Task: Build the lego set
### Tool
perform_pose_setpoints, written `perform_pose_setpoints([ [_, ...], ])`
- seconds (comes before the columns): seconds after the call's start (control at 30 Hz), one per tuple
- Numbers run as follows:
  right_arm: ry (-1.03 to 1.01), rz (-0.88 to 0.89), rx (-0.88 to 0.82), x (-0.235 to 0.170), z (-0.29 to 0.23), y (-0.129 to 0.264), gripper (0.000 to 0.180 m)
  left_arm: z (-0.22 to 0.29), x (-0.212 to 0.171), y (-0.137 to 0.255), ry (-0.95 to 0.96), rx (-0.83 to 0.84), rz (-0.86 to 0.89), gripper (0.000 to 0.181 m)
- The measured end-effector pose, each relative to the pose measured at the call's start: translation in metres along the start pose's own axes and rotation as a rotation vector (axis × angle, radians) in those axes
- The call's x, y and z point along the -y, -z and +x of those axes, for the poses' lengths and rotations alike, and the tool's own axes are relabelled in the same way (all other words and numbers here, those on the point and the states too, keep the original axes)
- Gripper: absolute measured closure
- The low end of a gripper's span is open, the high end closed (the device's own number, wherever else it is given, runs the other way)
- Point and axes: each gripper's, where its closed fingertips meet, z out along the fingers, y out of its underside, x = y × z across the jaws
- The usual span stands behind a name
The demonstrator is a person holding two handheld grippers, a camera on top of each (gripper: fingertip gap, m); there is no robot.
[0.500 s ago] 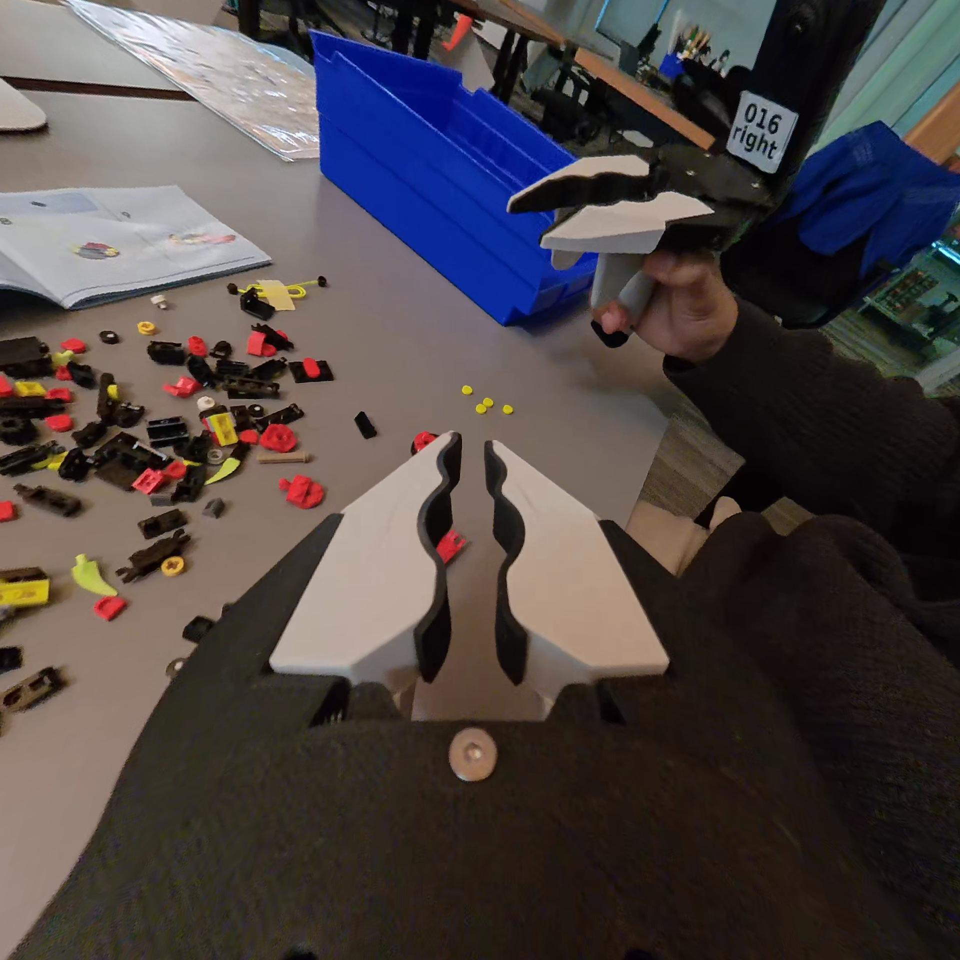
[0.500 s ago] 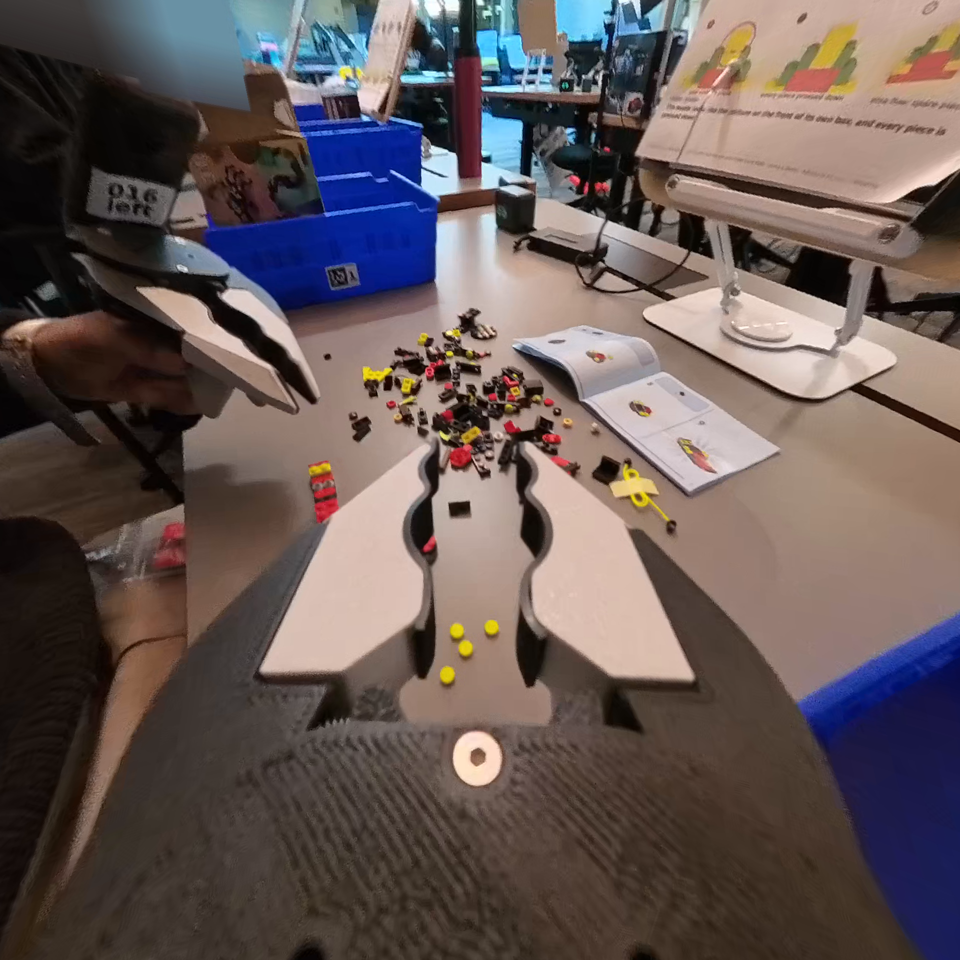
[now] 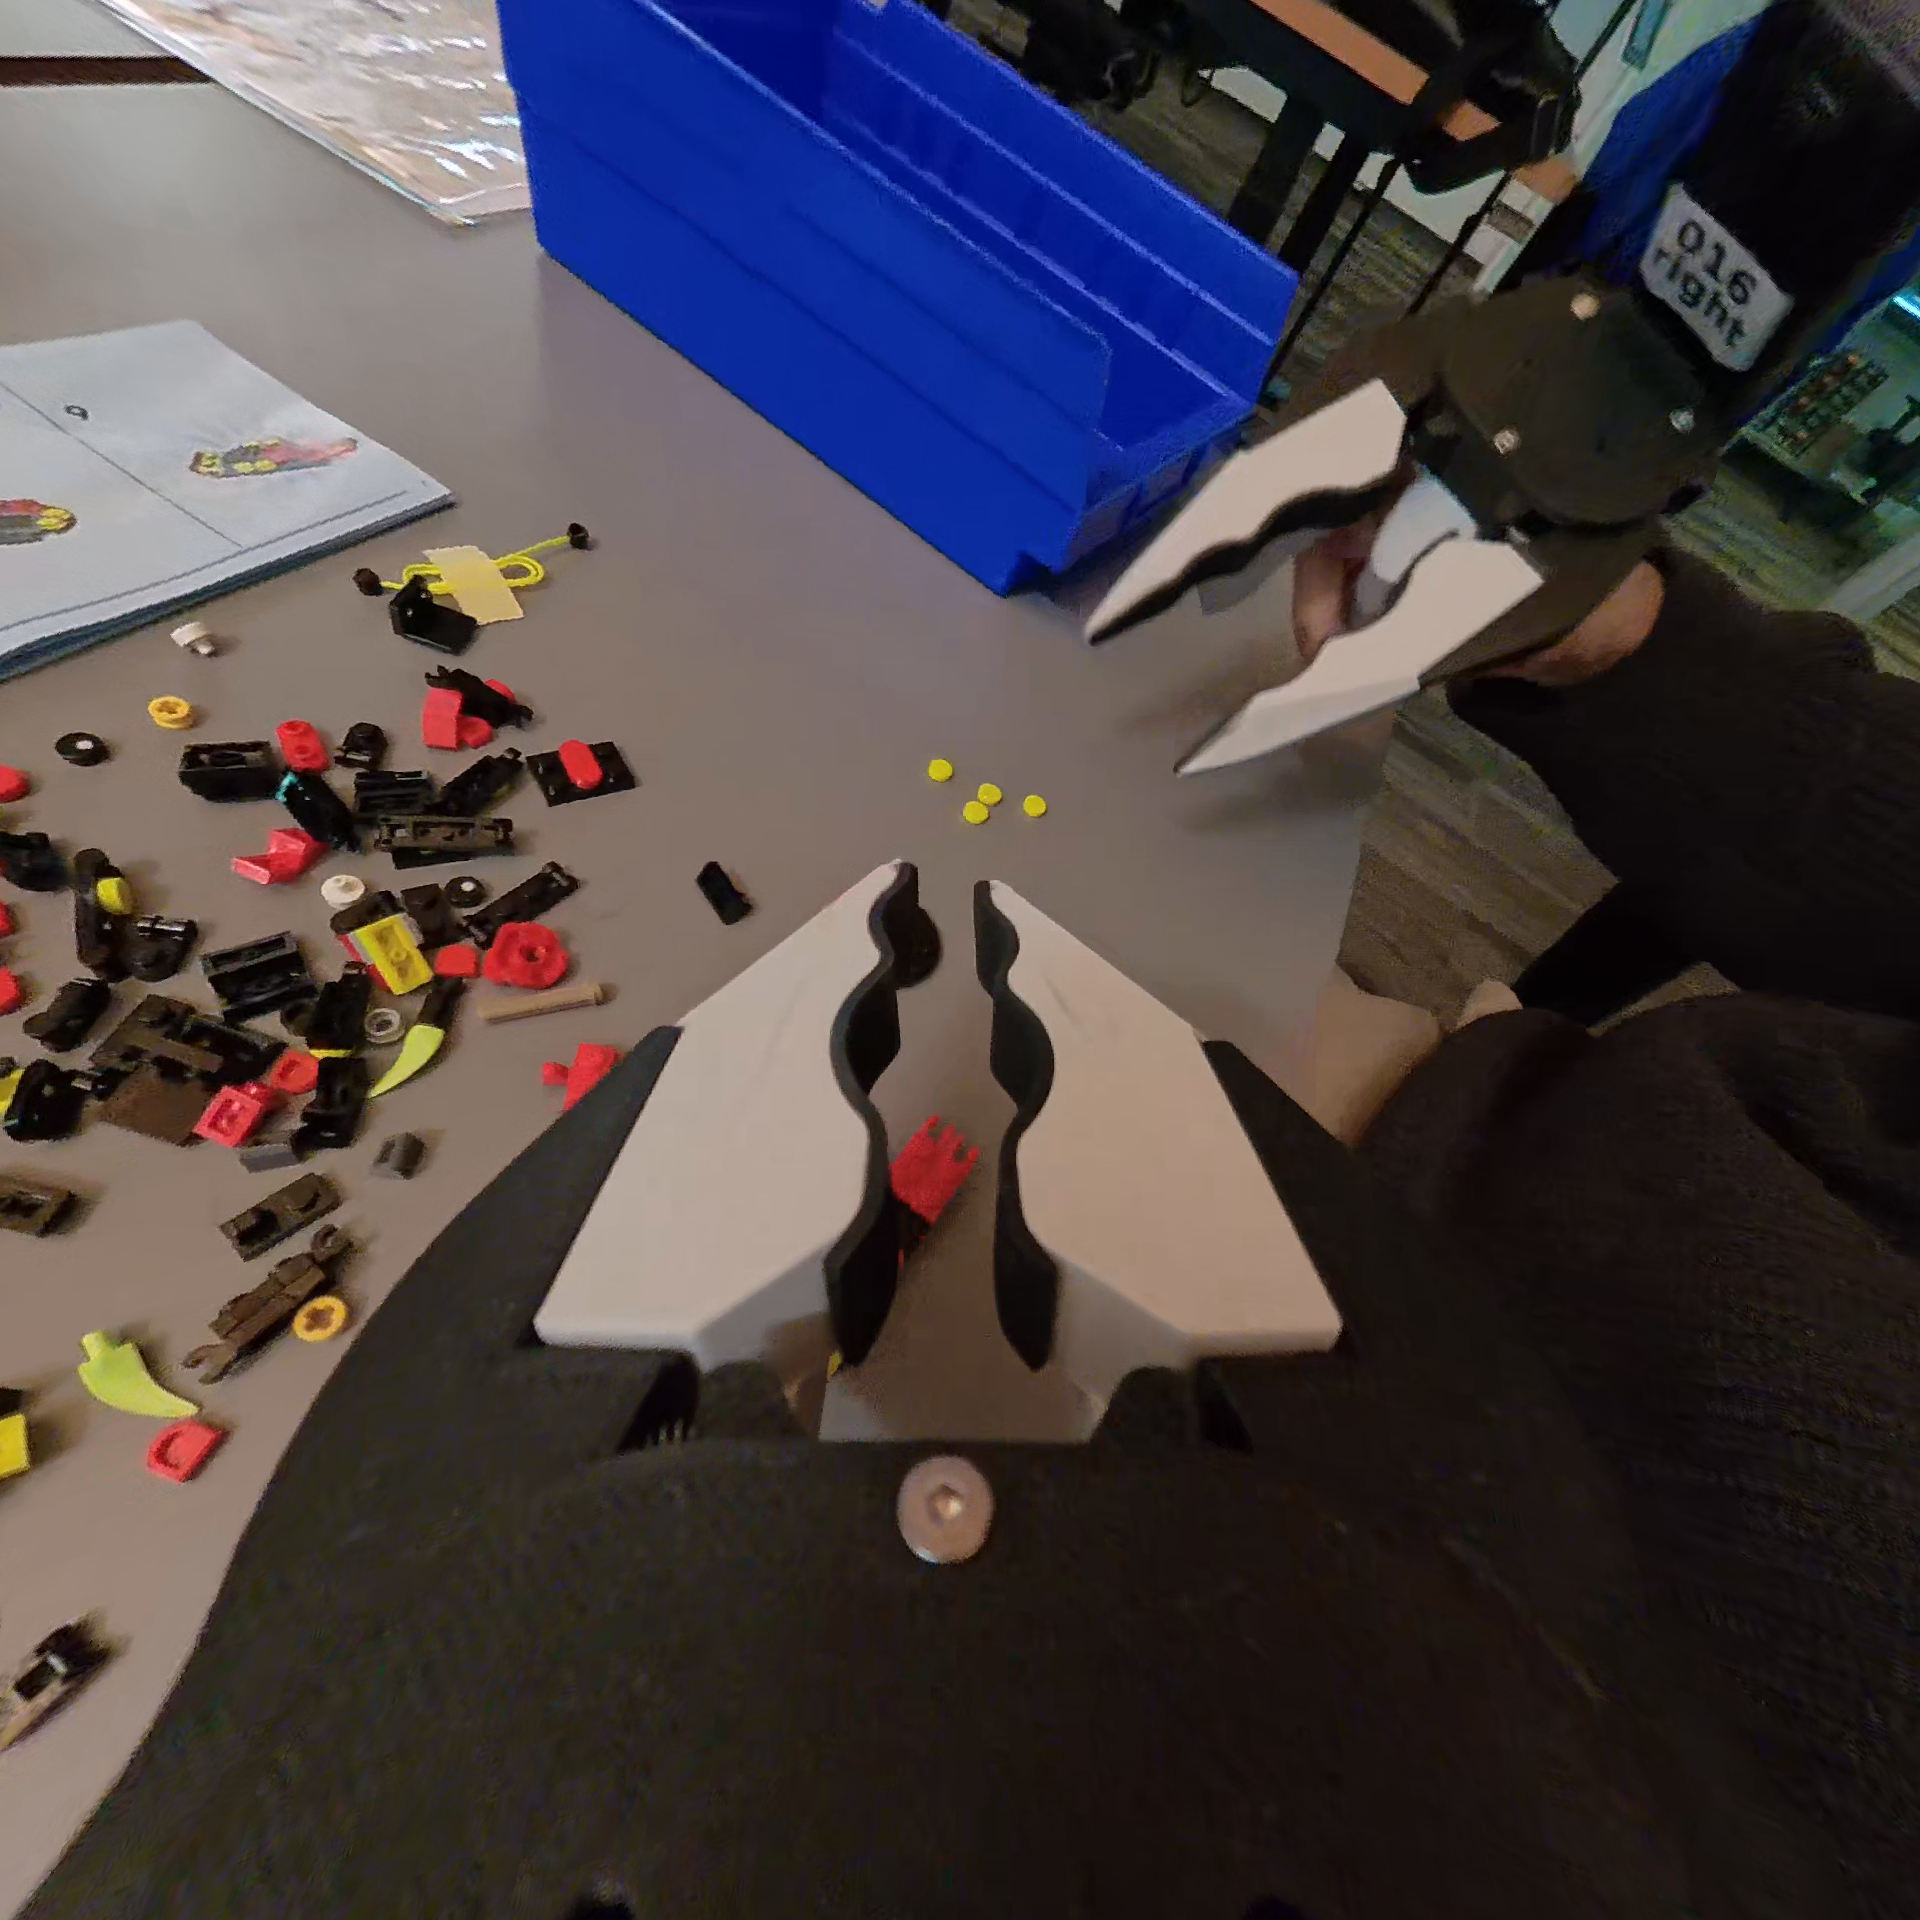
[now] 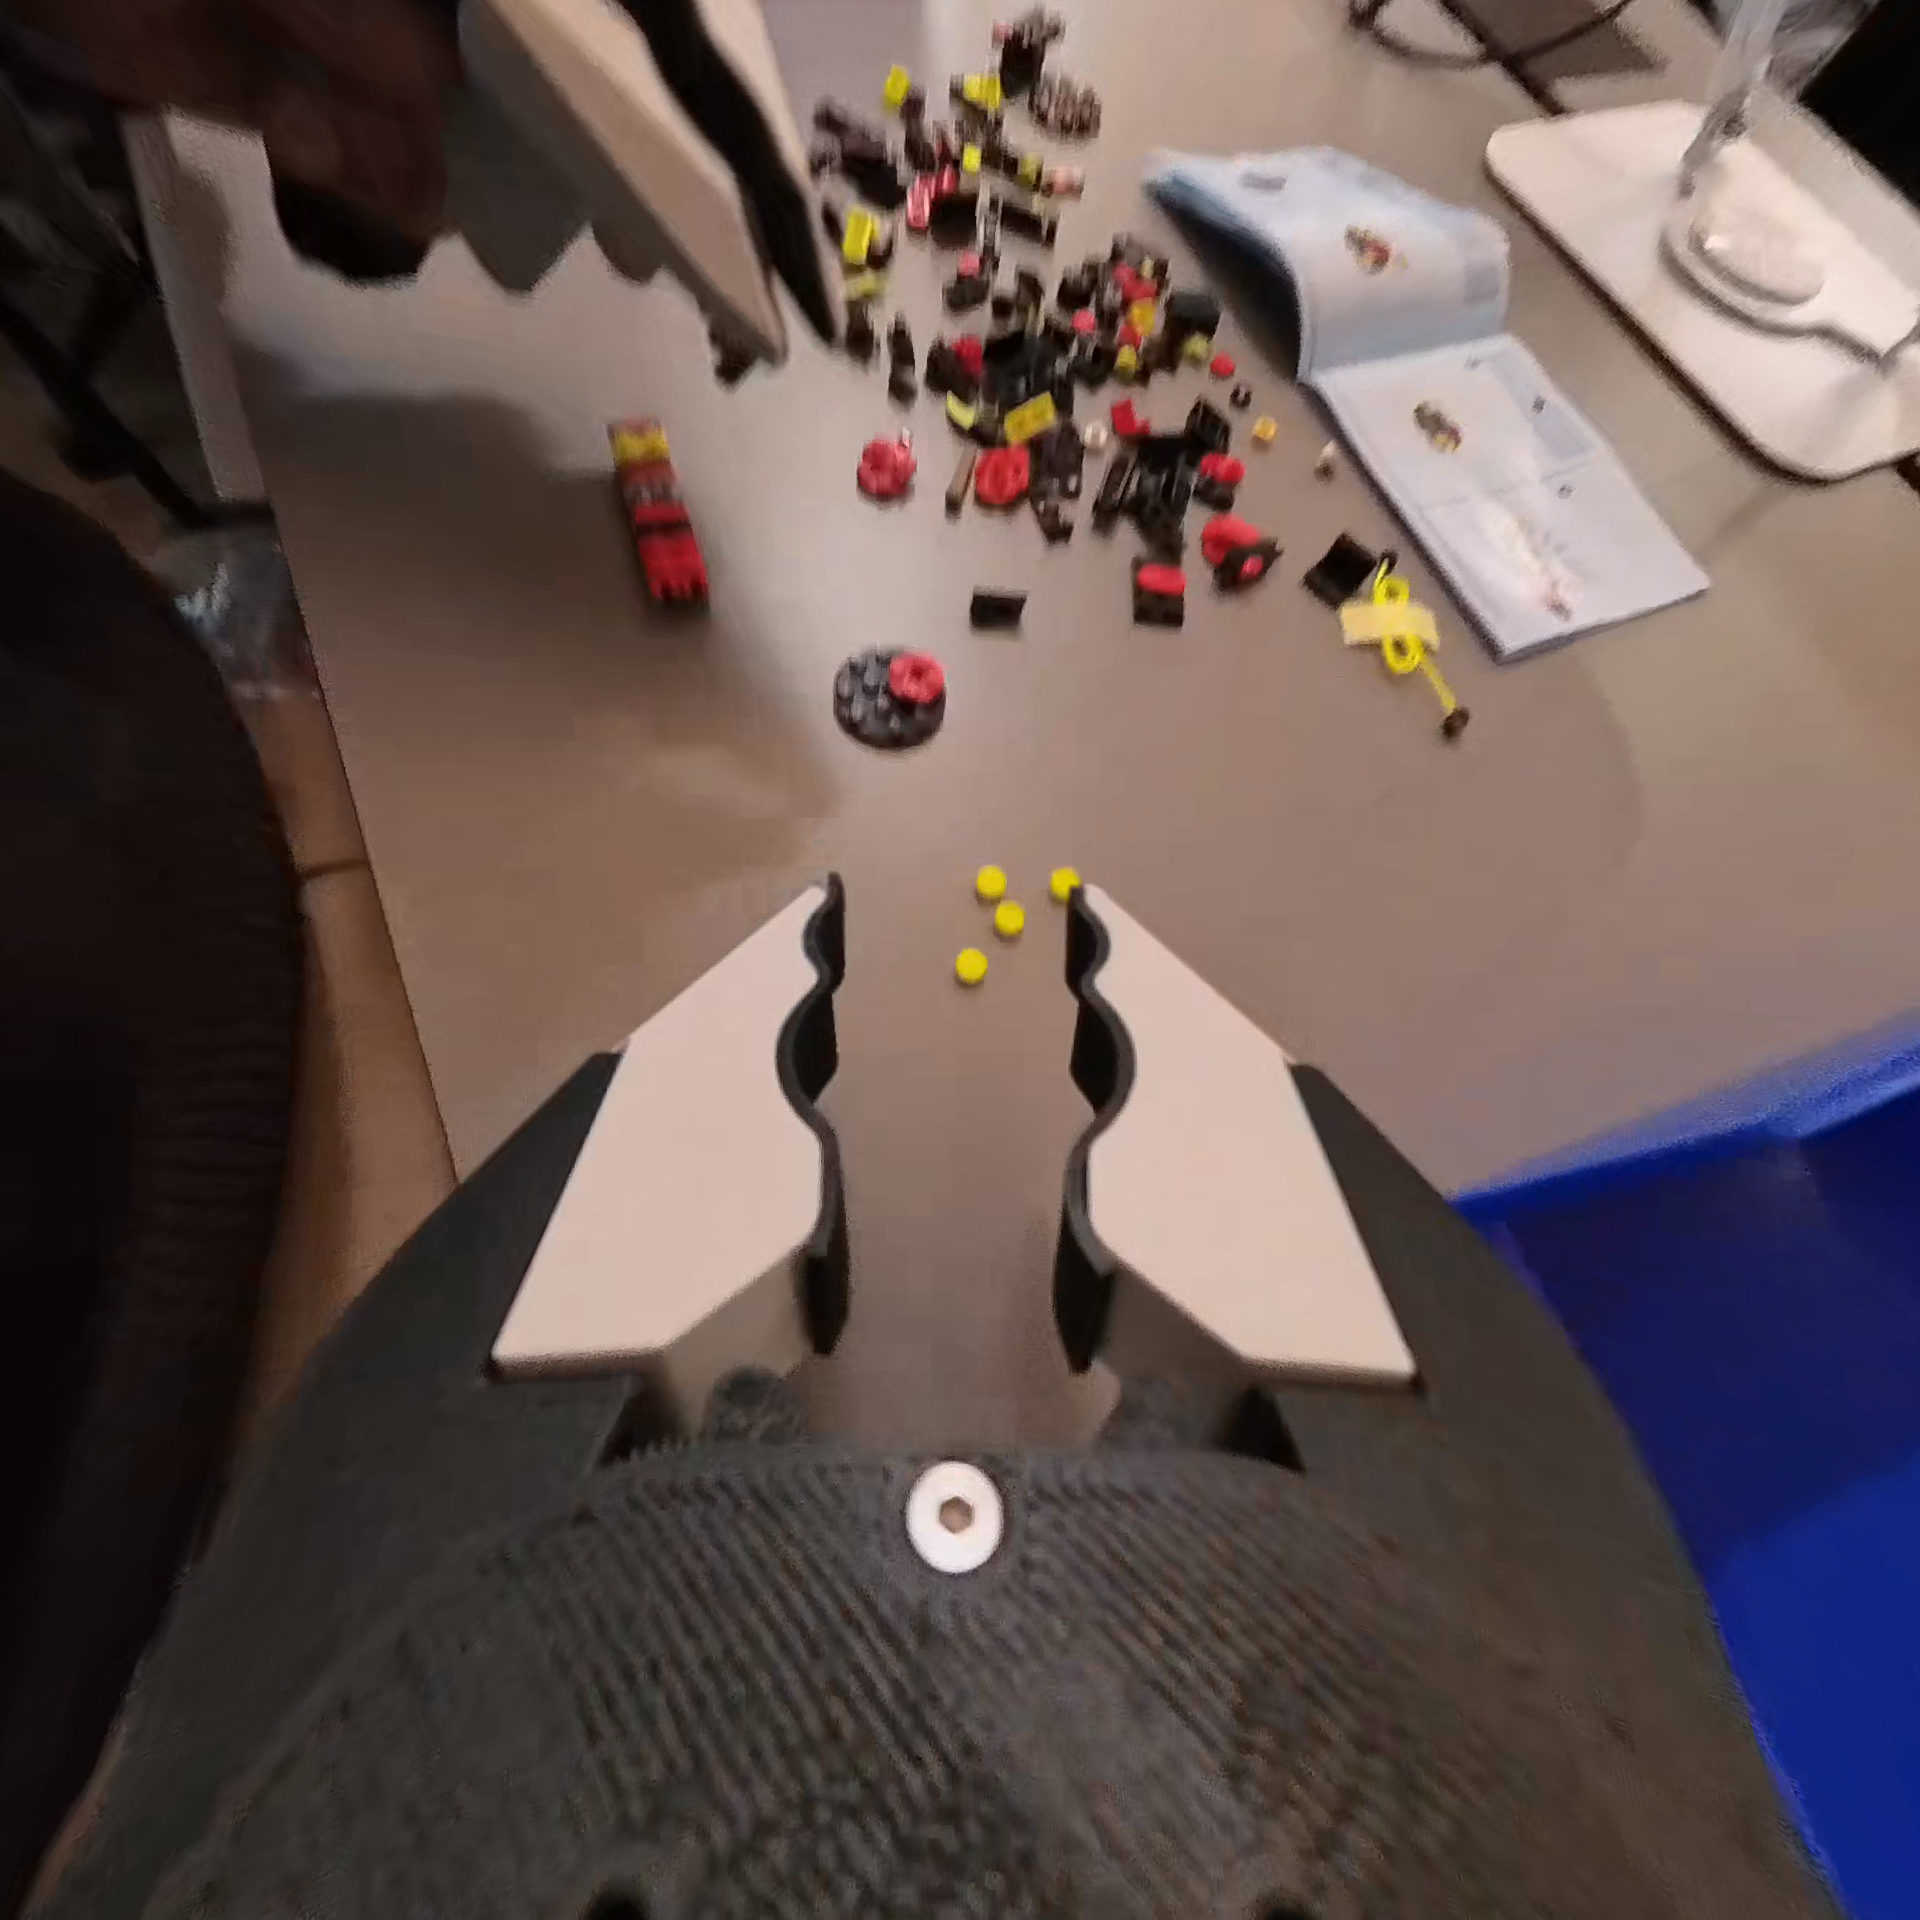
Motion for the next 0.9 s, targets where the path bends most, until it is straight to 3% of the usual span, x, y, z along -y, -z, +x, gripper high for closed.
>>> perform_pose_setpoints([
  [0.03, 0.002, -0.032, -0.003, -0.009, -0.001, 0.0, 0.14, -0.003, 0.0, -0.001, 0.01, 0.001, -0.003, 0.172],
  [0.17, -0.022, -0.116, 0.0, -0.033, -0.002, -0.002, 0.147, -0.008, -0.004, -0.006, 0.086, -0.042, -0.024, 0.172],
  [0.47, -0.088, -0.102, 0.072, -0.035, 0.005, -0.021, 0.154, 0.006, -0.008, -0.035, 0.303, -0.174, -0.095, 0.169],
  [0.9, -0.078, -0.154, 0.099, -0.039, -0.004, -0.037, 0.173, -0.011, -0.035, -0.051, 0.152, -0.041, -0.248, 0.154],
])
